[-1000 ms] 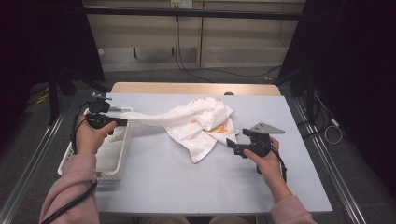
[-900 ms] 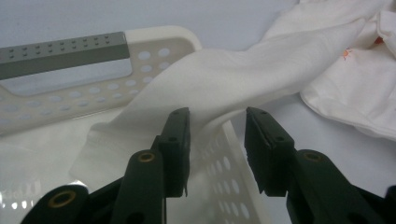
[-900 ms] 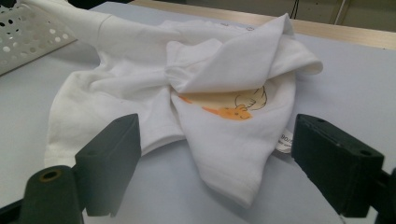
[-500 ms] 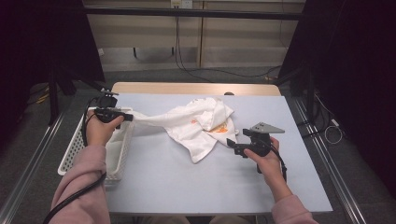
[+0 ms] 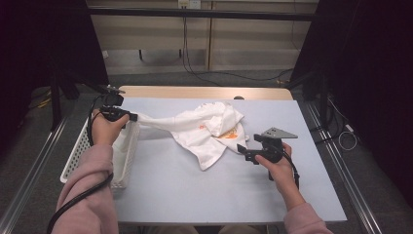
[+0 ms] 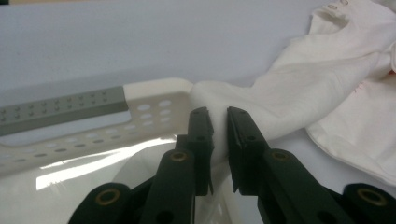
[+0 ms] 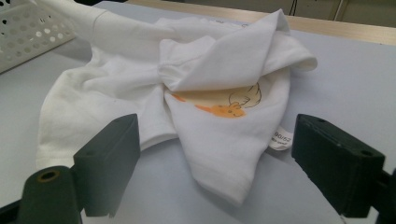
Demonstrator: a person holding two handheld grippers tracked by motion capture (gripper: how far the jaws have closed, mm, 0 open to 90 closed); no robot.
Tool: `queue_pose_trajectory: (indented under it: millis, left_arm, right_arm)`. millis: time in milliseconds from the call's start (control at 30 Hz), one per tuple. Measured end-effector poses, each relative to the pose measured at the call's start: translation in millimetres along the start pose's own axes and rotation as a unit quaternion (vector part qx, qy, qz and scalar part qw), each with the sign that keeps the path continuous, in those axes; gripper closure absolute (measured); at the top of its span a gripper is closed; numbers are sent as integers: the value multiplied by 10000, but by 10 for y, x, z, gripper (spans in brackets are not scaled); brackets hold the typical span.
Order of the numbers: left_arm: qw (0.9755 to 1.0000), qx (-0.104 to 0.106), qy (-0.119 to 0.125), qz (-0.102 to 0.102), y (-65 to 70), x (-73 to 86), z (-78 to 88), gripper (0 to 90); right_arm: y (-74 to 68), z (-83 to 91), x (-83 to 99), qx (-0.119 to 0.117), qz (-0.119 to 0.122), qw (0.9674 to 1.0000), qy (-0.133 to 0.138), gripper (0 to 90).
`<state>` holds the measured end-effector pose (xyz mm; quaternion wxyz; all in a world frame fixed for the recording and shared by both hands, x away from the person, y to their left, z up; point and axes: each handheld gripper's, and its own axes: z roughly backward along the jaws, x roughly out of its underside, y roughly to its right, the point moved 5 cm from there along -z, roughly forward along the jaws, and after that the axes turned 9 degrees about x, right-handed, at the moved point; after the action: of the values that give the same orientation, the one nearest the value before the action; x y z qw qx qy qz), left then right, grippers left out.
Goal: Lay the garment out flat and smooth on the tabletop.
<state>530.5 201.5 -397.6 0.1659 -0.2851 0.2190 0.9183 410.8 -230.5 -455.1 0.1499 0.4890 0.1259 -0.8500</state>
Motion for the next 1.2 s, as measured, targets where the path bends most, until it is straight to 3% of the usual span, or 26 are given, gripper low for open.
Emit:
queue_pose_trajectory:
  millis: [100, 167, 200, 300, 367, 433, 467, 533, 567, 667, 700, 733, 767, 800, 867, 1100, 1133, 1200]
  left_arm:
    - [9999, -46, 114, -86, -13, -20, -21, 801]
    - [9993, -219, 285, -94, -27, -24, -21, 676]
    - [9994, -188, 287, -91, -23, -16, -16, 627]
    - [9996, -192, 129, -173, -3, 33, -1, 619]
    - [9994, -271, 136, -174, 3, 72, 39, 614]
    - [9997, -211, 72, -125, -3, 115, 78, 614]
    - [9997, -201, 125, -62, -4, 137, 91, 615]
    - [9997, -150, -54, -158, -39, 193, 123, 622]
    - [9999, -110, 26, 36, -29, 210, 96, 622]
    - [9998, -59, 90, 143, -80, 230, 69, 626]
    - [9999, -2, -128, 43, -104, 246, 76, 636]
    - [9997, 29, 114, 210, -85, 220, 46, 637]
    - [9999, 37, -32, 96, -97, 222, 50, 637]
    - [9996, 72, 140, 240, -68, 202, 16, 640]
    - [9998, 66, 121, 142, -63, 177, -9, 646]
    - [9993, 100, 151, 328, -26, 134, -30, 792]
    - [9998, 56, -28, 187, -47, 144, 2, 802]
    - [9992, 87, 123, 359, -30, 135, 16, 826]
  right_arm:
    - [-3, -4, -1, -8, -3, 10000, 5, 156]
    - [-6, -4, 0, 0, -4, 10000, -3, 156]
    - [-5, -4, 0, -4, -9, 10000, -1, 156]
    - [-6, -3, 1, -4, -7, 10000, -7, 155]
    - [-8, -3, -1, -15, 18, 10000, 13, 155]
    - [-14, 5, -2, -11, 32, 10000, 8, 156]
    - [-17, 7, -6, -5, 10, 10000, 20, 155]
    - [-17, 14, -9, -4, 3, 10000, 32, 156]
    - [-17, 13, -10, -5, 12, 10000, 44, 155]
    - [-23, 14, -10, -12, 20, 10000, 35, 157]
    - [-26, 15, -11, -9, 23, 10000, 36, 157]
    - [-25, 16, -12, -10, 51, 10000, 35, 157]
    - [-26, 18, -14, -8, 45, 10000, 35, 157]
    - [-25, 18, -17, -7, 33, 10000, 38, 157]
    - [-22, 15, -16, -2, 34, 10000, 41, 157]
    - [-8, 13, -12, -13, 43, 10000, 39, 155]
    - [-5, 12, -11, -9, 42, 10000, 39, 154]
    - [-3, 10, -7, 10, 11, 10000, 27, 153]
